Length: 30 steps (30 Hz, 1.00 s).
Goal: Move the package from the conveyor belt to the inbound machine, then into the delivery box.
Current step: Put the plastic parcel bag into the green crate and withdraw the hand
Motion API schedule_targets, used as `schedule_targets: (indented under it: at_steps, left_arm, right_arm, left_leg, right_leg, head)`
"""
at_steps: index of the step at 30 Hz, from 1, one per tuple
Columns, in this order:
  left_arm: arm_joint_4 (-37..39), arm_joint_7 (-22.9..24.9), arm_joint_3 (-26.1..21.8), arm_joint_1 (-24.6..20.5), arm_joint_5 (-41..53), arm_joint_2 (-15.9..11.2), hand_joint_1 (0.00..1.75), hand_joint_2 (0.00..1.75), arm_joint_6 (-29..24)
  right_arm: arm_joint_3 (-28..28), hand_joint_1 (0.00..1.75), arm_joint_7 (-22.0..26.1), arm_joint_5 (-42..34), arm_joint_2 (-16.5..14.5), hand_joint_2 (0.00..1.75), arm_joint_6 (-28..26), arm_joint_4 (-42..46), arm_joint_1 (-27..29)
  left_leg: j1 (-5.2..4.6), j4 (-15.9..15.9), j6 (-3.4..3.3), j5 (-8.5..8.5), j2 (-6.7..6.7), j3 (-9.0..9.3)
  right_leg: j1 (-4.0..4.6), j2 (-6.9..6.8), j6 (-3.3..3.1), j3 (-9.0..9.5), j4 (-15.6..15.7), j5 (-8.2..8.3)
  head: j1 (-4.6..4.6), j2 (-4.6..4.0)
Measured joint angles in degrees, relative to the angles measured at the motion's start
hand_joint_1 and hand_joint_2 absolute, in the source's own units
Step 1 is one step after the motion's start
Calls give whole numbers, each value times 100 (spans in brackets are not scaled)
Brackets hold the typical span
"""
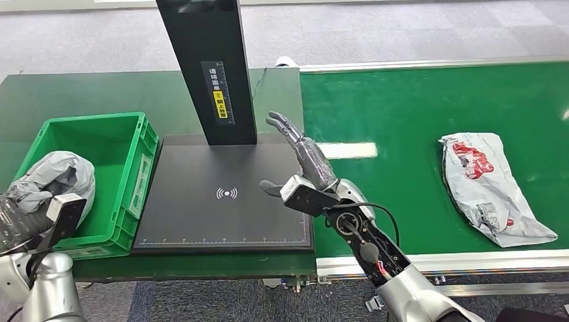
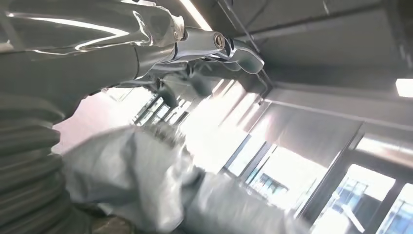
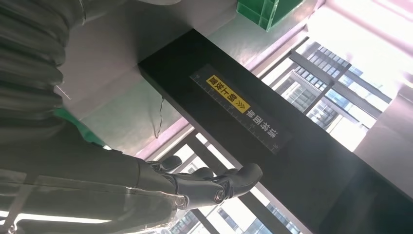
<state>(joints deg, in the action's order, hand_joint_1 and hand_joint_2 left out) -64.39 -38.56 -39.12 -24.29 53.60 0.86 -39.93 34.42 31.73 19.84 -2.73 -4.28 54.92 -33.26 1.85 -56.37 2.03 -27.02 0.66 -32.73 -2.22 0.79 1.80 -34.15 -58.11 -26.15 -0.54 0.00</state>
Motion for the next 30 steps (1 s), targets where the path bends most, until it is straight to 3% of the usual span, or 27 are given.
schedule_targets:
  at_steps: [11, 18, 23, 30]
  left_arm:
    - [-2451, -2, 563, 618, -1580, 290, 0, 175, -4]
    - [-3526, -2, 1581, 1224, -2676, 461, 0, 175, -2]
    - [-3357, -2, 2708, 1521, -3422, 470, 0, 175, 60]
    - [-2036, 24, 4563, 1362, -3850, 501, 0, 175, 653]
  right_arm:
    - [46, 0, 15, -58, -48, 175, -9, -79, -34]
    - [79, 0, 1, -159, -55, 175, -34, -102, -41]
    - [59, 0, -73, -267, -57, 175, 35, -121, -41]
    - [-153, 0, -225, -263, 15, 175, 17, 63, 79]
  left_leg:
    - [0, 0, 0, -2, -1, 0]
    - [-2, 0, 0, -2, -3, 2]
    - [-2, -1, 0, -2, -8, 4]
    - [-3, -4, -1, -2, -9, 6]
  right_leg:
    - [-1, -1, 0, 0, 1, -1]
    - [-2, -2, 0, 3, 2, -1]
    - [-4, -5, 0, 3, 5, -1]
    - [-5, -5, 2, 5, 5, 1]
  head:
    - [2, 0]
    - [1, 0]
    - [1, 0]
    - [1, 0]
